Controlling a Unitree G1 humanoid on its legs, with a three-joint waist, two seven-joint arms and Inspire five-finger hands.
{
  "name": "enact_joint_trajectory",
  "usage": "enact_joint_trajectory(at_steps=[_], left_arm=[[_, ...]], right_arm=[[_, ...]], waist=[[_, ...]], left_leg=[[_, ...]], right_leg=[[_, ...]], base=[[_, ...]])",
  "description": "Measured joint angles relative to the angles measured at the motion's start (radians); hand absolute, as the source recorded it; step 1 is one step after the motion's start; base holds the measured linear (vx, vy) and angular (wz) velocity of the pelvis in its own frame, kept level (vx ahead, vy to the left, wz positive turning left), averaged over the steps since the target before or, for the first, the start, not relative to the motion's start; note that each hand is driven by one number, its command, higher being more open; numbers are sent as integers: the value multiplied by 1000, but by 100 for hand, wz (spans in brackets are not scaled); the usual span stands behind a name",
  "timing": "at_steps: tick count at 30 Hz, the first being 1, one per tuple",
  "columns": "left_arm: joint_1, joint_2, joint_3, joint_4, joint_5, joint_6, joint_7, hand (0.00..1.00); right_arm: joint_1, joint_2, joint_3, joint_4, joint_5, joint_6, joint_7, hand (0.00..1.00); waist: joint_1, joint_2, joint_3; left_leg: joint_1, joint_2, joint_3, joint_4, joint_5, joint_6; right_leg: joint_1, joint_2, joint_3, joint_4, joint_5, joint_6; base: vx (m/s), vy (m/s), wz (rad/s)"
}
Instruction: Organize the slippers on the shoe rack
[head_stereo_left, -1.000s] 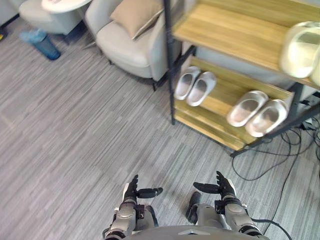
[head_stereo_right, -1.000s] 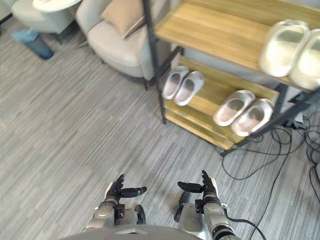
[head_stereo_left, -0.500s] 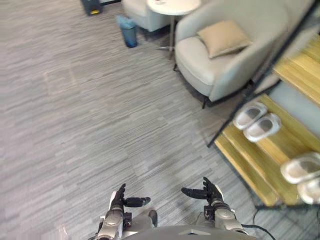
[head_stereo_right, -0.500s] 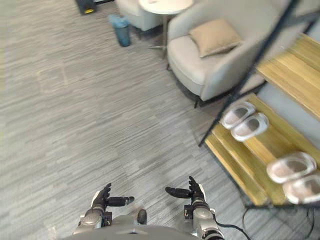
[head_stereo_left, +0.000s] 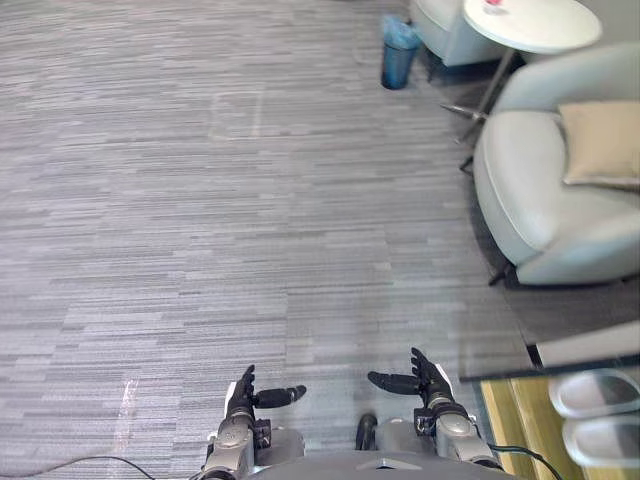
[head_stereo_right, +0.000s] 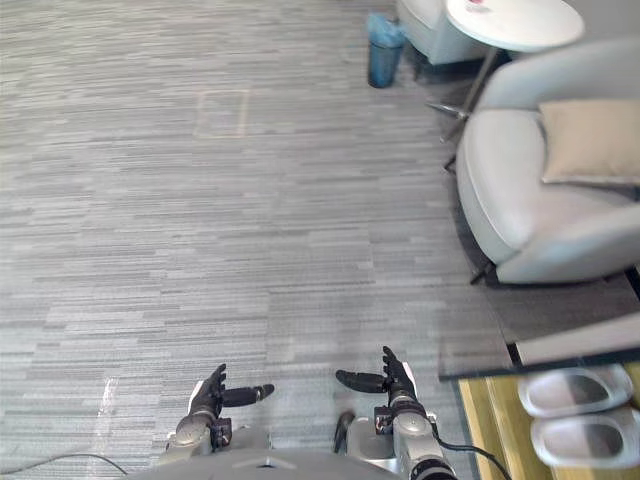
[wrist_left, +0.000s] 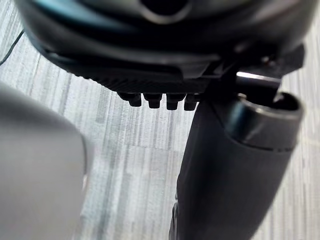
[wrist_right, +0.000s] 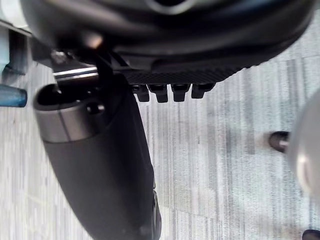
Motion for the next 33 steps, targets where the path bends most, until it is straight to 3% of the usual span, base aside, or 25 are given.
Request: enact_joint_trajectory(at_steps=[2,4,5,6,7,8,11,12,13,14,15,16,17,18,20,21,22,24,26,27,28,29,30,31,33], left_arm=[[-9,12,-1,-13,1,0,-1,100],[-22,18,-3,-16,4,0,-1,100],[-23,18,-7,-18,9,0,-2,100],[-23,28,-12,-17,10,-1,-3,100],[-23,46,-12,-18,10,-1,1,100],[-24,58,-15,-13,10,0,3,100],[-18,60,-14,4,3,5,6,100],[-4,58,-11,4,4,6,2,100],[8,53,-15,6,6,7,-1,100],[9,55,-24,16,10,8,-2,100],[9,57,-28,23,13,9,-2,100],[12,58,-33,39,20,10,-2,100],[11,57,-33,43,21,10,-2,100],[13,53,-33,54,21,11,-3,100],[13,49,-33,54,21,14,-3,100],[13,45,-33,55,21,19,-4,100],[19,44,-35,64,22,22,-5,100],[18,31,-38,72,27,21,-12,100],[16,18,-37,71,41,22,-14,100],[12,16,-20,67,42,22,-18,100],[11,-1,20,42,41,22,-17,100],[17,-10,47,10,40,22,-16,100],[19,-12,61,-1,40,21,-15,100],[18,-11,73,-30,40,21,-15,100],[14,-12,71,-49,40,12,-14,100]], right_arm=[[-16,11,1,-3,0,-1,-2,100],[-18,10,1,-2,0,-1,-3,100],[-8,2,1,-2,0,-1,-4,100],[-8,8,3,12,0,1,-6,100],[-8,20,14,19,0,3,-8,100],[-17,31,14,27,0,3,-6,100],[-31,45,14,36,-1,10,-3,100],[-29,50,26,38,-3,10,-1,100],[-28,49,41,38,-3,10,3,100],[-29,49,50,38,-5,10,6,100],[-30,47,57,35,-14,10,8,100],[-30,45,72,23,-23,9,10,100],[-28,45,74,21,-23,7,11,100],[-27,44,80,20,-23,7,19,100],[-30,39,81,9,-22,-4,19,100],[-31,36,80,2,-21,-7,19,100],[-27,31,80,1,-22,-9,19,100],[-29,27,71,3,-22,-2,19,100],[-26,27,52,2,-22,1,18,100],[-5,28,52,-10,-22,11,17,100],[16,28,53,-41,-22,20,14,100],[25,35,53,-52,-22,22,8,100],[29,40,53,-57,-22,23,4,100],[37,52,53,-67,-21,23,0,100],[27,55,51,-70,-20,21,-3,100]], waist=[[1,-26,15],[6,-35,20],[10,-28,15],[22,-47,6],[21,-88,-11],[23,-102,-13],[32,-99,-13],[38,-93,-9],[32,-79,-2],[25,-79,-2],[17,-76,-1],[0,-61,6],[-9,-58,7],[-22,-49,8],[-25,-49,9],[-32,-56,10],[-42,-48,4],[-25,-29,-9],[-33,-16,-11],[-42,-11,-10],[-37,-5,-7],[-31,-4,-4],[-26,-5,-3],[-10,-22,-3],[6,-30,-8]], left_leg=[[-56,10,119,-71,-27,43],[-107,0,183,-190,-11,70],[-151,-19,224,-340,155,148],[-148,-32,234,-320,147,169],[-146,-71,231,-343,136,186],[-145,-91,222,-353,128,195],[-93,-100,217,-356,90,208],[-9,-115,216,-382,51,211],[81,-123,196,-437,31,206],[123,-132,180,-462,26,210],[159,-136,169,-483,22,210],[244,-134,131,-543,19,206],[269,-130,121,-562,19,206],[328,-117,90,-611,13,195],[358,-107,68,-639,0,173],[386,-100,39,-663,-19,145],[409,-90,5,-671,-36,130],[409,-63,-19,-651,-32,120],[386,-52,-52,-538,-20,90],[323,-37,-72,-348,-1,48],[210,4,-63,-67,32,-36],[142,48,-19,91,26,-37],[115,68,9,142,19,-28],[35,106,95,184,-1,10],[-52,109,151,85,-24,43]], right_leg=[[59,-16,-24,-35,0,7],[106,-29,-63,-50,-4,39],[150,-27,-103,-48,-22,83],[159,-42,-108,-47,-36,106],[155,-70,-119,-43,-27,121],[148,-80,-117,-26,3,139],[124,-105,-97,134,54,166],[81,-143,-78,347,116,151],[1,-193,-56,592,167,87],[-55,-203,-26,721,113,59],[-101,-197,-3,787,74,55],[-190,-153,26,822,5,43],[-220,-139,26,804,-15,39],[-324,-104,25,673,-46,39],[-396,-88,21,501,-33,54],[-420,-71,28,262,68,79],[-393,-57,25,241,142,35],[-399,-40,21,286,82,14],[-363,-49,-12,324,7,-5],[-300,-47,-38,294,-16,-9],[-211,-27,-60,237,-24,-15],[-139,-8,-64,189,-25,-17],[-104,-3,-65,164,-26,-18],[-4,1,-68,83,-26,-18],[63,-1,-64,11,-23,-13]], base=[[421,-35,34],[464,81,55],[448,113,53],[519,115,73],[447,81,62],[542,123,67],[506,168,38],[409,132,29],[483,119,37],[451,21,39],[532,3,62],[533,-49,61],[538,-82,84],[542,-121,69],[476,-142,59],[541,-182,72],[569,-191,70],[543,-191,26],[486,-181,41],[701,-264,67],[689,-255,63],[627,-218,39],[468,-135,22],[526,-123,12],[425,-25,-3]])
